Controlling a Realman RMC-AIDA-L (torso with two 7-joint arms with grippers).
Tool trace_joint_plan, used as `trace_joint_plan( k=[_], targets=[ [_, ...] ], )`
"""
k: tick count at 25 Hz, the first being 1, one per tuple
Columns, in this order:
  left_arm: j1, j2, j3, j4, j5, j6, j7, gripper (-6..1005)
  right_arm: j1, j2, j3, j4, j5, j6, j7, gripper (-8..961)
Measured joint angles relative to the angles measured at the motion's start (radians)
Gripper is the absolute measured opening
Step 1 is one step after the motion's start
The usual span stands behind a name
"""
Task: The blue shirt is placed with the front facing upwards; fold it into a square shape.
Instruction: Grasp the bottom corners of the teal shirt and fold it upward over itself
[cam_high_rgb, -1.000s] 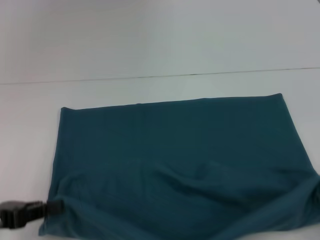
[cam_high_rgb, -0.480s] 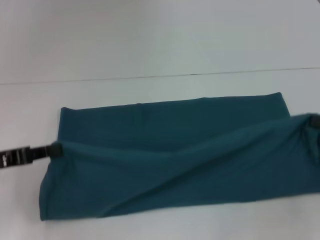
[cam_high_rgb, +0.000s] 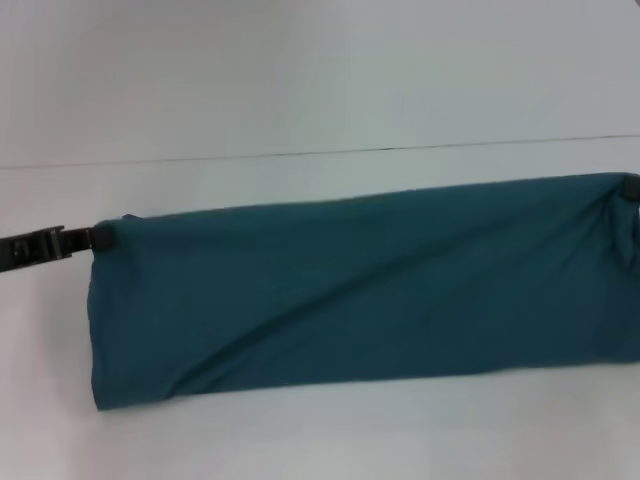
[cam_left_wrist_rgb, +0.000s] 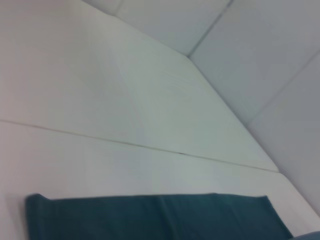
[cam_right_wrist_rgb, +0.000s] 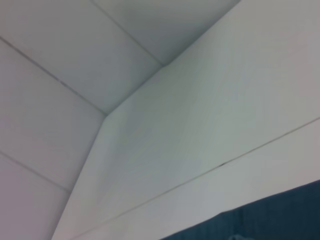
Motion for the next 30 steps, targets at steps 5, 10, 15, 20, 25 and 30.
trace_joint_plan(
  k=[5,10,15,20,25,30],
  targets=[
    [-0.018,-0.001,0.000,-0.014,0.000,-0.057,0.003,32,-0.004,-0.003,-0.001,0.015,0.019,0.027,0.000,92],
    [-0.042,0.000,0.025,-0.040,0.000,-0.119,0.011,32,0.010,-0.002,-0.005,0.026,0.019,0.069,0.000,93],
    [-0.058,-0.001,0.081,-0.055,0.000,-0.198,0.008,31,0.023,-0.002,-0.036,0.052,0.018,0.143,0.000,95],
    [-0.080,-0.001,0.125,-0.099,0.002,-0.291,0.010,31,0.046,0.000,-0.063,0.083,0.019,0.218,-0.003,96],
    [-0.091,-0.002,0.163,-0.119,0.002,-0.367,0.012,32,0.070,0.010,-0.082,0.091,0.019,0.289,-0.001,98],
    [-0.102,-0.005,0.184,-0.130,0.002,-0.425,0.017,32,0.089,0.011,-0.093,0.115,0.019,0.353,-0.005,99]
  ],
)
